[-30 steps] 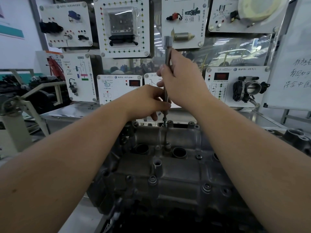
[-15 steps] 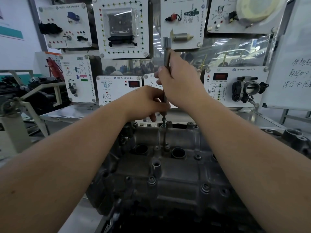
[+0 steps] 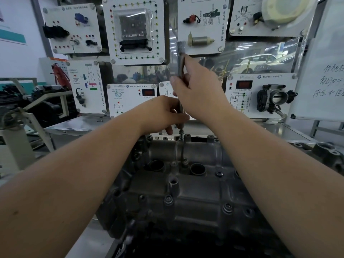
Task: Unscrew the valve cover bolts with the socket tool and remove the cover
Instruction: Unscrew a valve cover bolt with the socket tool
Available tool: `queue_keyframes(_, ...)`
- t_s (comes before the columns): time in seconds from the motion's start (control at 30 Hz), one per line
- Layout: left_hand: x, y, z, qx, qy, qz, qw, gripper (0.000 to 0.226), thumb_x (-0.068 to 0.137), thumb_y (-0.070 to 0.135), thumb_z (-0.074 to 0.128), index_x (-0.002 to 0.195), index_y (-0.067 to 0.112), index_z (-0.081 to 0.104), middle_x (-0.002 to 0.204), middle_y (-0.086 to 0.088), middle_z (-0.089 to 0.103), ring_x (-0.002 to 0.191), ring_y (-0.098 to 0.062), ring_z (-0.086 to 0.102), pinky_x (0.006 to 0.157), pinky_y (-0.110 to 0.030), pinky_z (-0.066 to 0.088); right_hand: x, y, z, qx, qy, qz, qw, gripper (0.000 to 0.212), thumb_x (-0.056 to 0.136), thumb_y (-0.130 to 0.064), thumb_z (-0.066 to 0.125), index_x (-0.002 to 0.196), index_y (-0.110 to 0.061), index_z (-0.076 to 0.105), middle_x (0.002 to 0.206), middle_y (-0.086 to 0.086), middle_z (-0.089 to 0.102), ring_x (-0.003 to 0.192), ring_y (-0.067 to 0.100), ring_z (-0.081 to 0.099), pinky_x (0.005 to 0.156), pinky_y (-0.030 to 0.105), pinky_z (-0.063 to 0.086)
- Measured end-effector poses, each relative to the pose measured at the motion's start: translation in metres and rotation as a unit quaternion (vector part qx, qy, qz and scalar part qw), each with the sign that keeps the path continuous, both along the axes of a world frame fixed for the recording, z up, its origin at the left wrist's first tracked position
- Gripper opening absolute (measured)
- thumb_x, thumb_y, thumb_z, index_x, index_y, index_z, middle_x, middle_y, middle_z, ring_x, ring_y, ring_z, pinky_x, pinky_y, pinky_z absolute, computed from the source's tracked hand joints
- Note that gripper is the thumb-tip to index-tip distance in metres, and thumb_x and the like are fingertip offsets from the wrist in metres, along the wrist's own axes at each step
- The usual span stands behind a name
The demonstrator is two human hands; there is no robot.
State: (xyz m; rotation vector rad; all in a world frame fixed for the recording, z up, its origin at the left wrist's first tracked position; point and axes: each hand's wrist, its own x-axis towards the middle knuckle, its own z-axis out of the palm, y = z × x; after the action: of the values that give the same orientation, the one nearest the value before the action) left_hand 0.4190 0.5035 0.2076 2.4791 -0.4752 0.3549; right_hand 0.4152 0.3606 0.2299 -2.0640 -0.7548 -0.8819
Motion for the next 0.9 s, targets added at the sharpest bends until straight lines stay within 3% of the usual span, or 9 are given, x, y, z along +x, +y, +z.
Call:
queue_keyframes(0.03, 0.0, 0.0001, 0.0004, 0.002, -0.004, 0.002, 1.0, 0.019, 0.097, 0.035, 0.066, 0.105, 0.018, 0.07, 0.084, 0.013, 0.075, 0.064, -0.009, 0.073, 0.059, -0.016, 0.054, -0.0007, -0.0003, -0.0006, 0.004, -0.009, -0.003, 1.0, 0.025, 0.102, -0.034, 0.055, 0.123, -0.02, 0.059, 0.081, -0.006, 0.066, 0.075, 0.005, 0.064, 0.061, 0.01, 0.046)
queue_keyframes(0.13, -0.0014, -0.0003, 0.0016, 0.01, -0.003, -0.001, 1.0, 0.022, 0.094, 0.041, 0.069, 0.104, 0.022, 0.071, 0.082, 0.012, 0.076, 0.065, -0.008, 0.072, 0.063, -0.02, 0.055, -0.0002, -0.0016, 0.001, 0.021, -0.026, -0.014, 0.999, 0.02, 0.101, -0.034, 0.059, 0.105, -0.015, 0.065, 0.075, -0.006, 0.062, 0.07, 0.005, 0.061, 0.059, 0.011, 0.043)
queue_keyframes(0.2, -0.0022, -0.0011, 0.0018, 0.004, 0.003, -0.004, 1.0, 0.021, 0.095, 0.04, 0.069, 0.105, 0.022, 0.072, 0.082, 0.013, 0.075, 0.066, -0.009, 0.073, 0.072, -0.028, 0.057, 0.0014, -0.001, 0.0025, 0.018, -0.013, -0.016, 1.0, 0.018, 0.103, -0.027, 0.056, 0.104, -0.011, 0.063, 0.085, 0.001, 0.069, 0.08, 0.017, 0.07, 0.073, 0.031, 0.056)
queue_keyframes(0.37, -0.0039, -0.0016, 0.0013, -0.023, 0.017, -0.017, 0.999, 0.014, 0.098, 0.027, 0.065, 0.11, 0.021, 0.072, 0.091, 0.008, 0.077, 0.073, -0.019, 0.075, 0.088, -0.048, 0.06, 0.0021, -0.0006, 0.0017, 0.016, 0.019, -0.009, 1.0, 0.039, 0.106, -0.023, 0.043, 0.143, -0.014, 0.041, 0.093, 0.006, 0.072, 0.079, 0.021, 0.073, 0.074, 0.043, 0.06)
queue_keyframes(0.47, -0.0041, -0.0008, 0.0014, 0.0, 0.007, -0.015, 1.0, 0.019, 0.097, 0.034, 0.067, 0.11, 0.02, 0.07, 0.093, 0.008, 0.076, 0.07, -0.014, 0.074, 0.083, -0.041, 0.061, 0.0019, -0.0013, -0.0013, 0.013, 0.003, -0.01, 1.0, 0.048, 0.104, -0.033, 0.053, 0.147, -0.018, 0.039, 0.088, 0.001, 0.072, 0.077, 0.015, 0.071, 0.072, 0.036, 0.058)
queue_keyframes(0.53, -0.0028, -0.0007, 0.0012, 0.005, -0.001, -0.006, 1.0, 0.025, 0.095, 0.038, 0.069, 0.109, 0.018, 0.07, 0.089, 0.008, 0.076, 0.067, -0.011, 0.073, 0.075, -0.031, 0.06, 0.0011, -0.0007, -0.0023, 0.009, -0.019, -0.016, 1.0, 0.035, 0.101, -0.036, 0.059, 0.132, -0.02, 0.054, 0.082, -0.003, 0.069, 0.074, 0.011, 0.067, 0.068, 0.031, 0.055)
queue_keyframes(0.63, -0.0009, -0.0012, 0.001, 0.011, -0.002, -0.002, 1.0, 0.023, 0.095, 0.039, 0.068, 0.106, 0.019, 0.071, 0.084, 0.01, 0.076, 0.064, -0.009, 0.072, 0.066, -0.023, 0.057, 0.0021, 0.0002, -0.0007, 0.019, -0.009, -0.006, 1.0, 0.019, 0.102, -0.028, 0.056, 0.111, -0.013, 0.061, 0.087, 0.002, 0.069, 0.08, 0.017, 0.07, 0.074, 0.038, 0.057)
queue_keyframes(0.77, 0.0011, -0.001, 0.0004, -0.012, 0.014, -0.013, 1.0, 0.01, 0.097, 0.028, 0.067, 0.104, 0.023, 0.072, 0.088, 0.011, 0.076, 0.073, -0.018, 0.075, 0.082, -0.04, 0.059, 0.0023, 0.0013, 0.0011, -0.007, 0.015, -0.01, 1.0, 0.023, 0.106, -0.024, 0.045, 0.126, -0.015, 0.053, 0.102, 0.003, 0.071, 0.086, 0.019, 0.071, 0.079, 0.043, 0.059)
queue_keyframes(0.9, 0.0016, 0.0019, -0.0004, 0.008, -0.002, -0.013, 1.0, 0.007, 0.096, 0.033, 0.068, 0.1, 0.027, 0.069, 0.086, 0.019, 0.074, 0.064, -0.012, 0.072, 0.066, -0.021, 0.054, 0.0016, 0.0009, -0.0013, -0.007, 0.009, -0.011, 1.0, 0.042, 0.105, -0.034, 0.05, 0.143, -0.017, 0.042, 0.096, 0.004, 0.071, 0.081, 0.019, 0.069, 0.07, 0.035, 0.057)
